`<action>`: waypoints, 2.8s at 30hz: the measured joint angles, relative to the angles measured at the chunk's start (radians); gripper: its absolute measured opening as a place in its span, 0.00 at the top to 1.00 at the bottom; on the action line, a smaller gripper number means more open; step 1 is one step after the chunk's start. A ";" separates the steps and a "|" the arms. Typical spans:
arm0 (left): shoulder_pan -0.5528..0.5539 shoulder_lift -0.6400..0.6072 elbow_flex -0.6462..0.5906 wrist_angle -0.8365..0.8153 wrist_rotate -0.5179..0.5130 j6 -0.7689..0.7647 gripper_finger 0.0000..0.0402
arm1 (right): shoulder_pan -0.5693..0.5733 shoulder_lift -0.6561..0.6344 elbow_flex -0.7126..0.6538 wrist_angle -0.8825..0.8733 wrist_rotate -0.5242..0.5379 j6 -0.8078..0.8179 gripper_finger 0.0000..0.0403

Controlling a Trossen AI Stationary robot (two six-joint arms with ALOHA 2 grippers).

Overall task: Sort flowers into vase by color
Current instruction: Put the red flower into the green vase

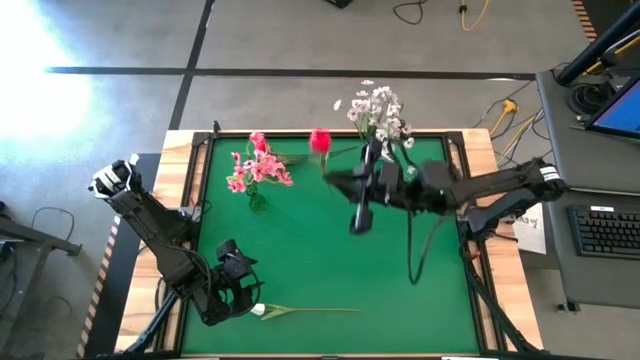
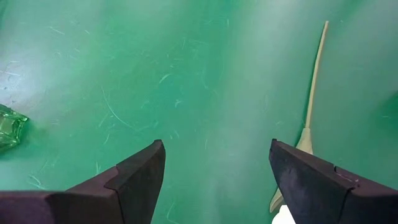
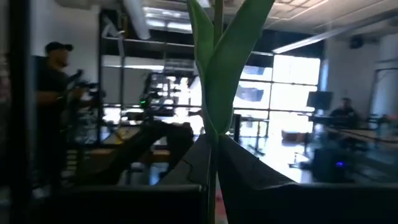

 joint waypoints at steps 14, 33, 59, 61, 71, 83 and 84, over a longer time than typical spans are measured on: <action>0.000 0.000 0.000 0.000 0.000 0.000 0.32 | 0.079 -0.002 -0.017 0.051 0.005 -0.021 0.97; 0.000 0.000 0.000 0.020 -0.048 0.043 0.32 | 0.109 0.002 -0.407 0.702 -0.022 -0.079 0.97; 0.058 -0.002 0.037 0.913 -0.484 1.088 0.32 | 0.148 0.253 -0.470 0.819 -0.153 -0.070 0.97; 0.080 -0.002 0.037 0.960 -0.402 1.143 0.32 | 0.153 0.275 -0.454 0.818 -0.152 -0.071 0.97; 0.188 0.000 0.036 1.104 -0.314 1.219 0.32 | 0.161 0.322 -0.403 0.764 -0.152 -0.097 0.97; 0.232 0.001 0.035 1.330 -0.173 1.365 0.32 | 0.159 0.322 -0.401 0.745 -0.126 -0.098 0.97; 0.241 0.001 0.036 1.330 -0.172 1.365 0.32 | 0.159 0.322 -0.401 0.745 -0.125 -0.098 0.97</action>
